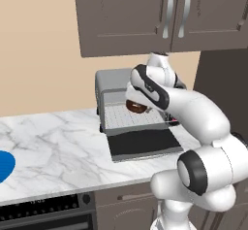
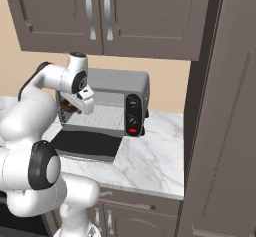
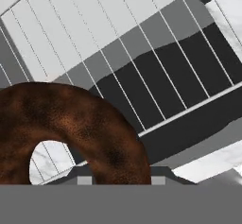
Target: Pick up the bagel from the plate, place it on the toaster oven rack, close the door, and set the timer.
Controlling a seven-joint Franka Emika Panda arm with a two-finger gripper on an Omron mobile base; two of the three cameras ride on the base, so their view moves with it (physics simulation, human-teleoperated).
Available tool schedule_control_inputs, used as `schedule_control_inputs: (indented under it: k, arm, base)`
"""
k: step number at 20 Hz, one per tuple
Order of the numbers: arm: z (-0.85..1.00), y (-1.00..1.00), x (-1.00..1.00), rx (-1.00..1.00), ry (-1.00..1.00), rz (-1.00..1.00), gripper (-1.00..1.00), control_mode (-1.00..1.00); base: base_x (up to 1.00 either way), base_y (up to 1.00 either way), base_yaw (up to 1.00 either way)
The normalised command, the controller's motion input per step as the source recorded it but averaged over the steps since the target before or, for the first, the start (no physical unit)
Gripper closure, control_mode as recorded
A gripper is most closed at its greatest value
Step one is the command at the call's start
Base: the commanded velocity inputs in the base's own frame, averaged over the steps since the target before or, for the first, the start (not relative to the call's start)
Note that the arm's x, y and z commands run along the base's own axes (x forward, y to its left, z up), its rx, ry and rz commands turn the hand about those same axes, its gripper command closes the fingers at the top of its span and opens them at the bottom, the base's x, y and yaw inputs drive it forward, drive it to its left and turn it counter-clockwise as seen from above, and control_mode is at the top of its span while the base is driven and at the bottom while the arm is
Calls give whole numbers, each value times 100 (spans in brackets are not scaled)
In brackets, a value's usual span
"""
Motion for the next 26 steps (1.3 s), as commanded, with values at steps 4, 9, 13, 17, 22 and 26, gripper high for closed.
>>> schedule_control_inputs:
  k: [4,9,13,17,22,26]
  arm:
    - [-21,-13,1,0,-25,12,100,-100]
    - [-19,-8,12,0,-18,10,100,-100]
    - [-16,-6,23,-1,-4,6,100,-100]
    - [-18,-1,28,-2,0,4,100,-100]
    - [-10,0,27,-1,0,3,100,-100]
    - [0,0,21,0,0,2,100,-100]
  base:
    - [0,0,0]
    - [0,0,0]
    - [0,0,0]
    - [0,0,0]
    - [0,0,0]
    - [0,0,0]
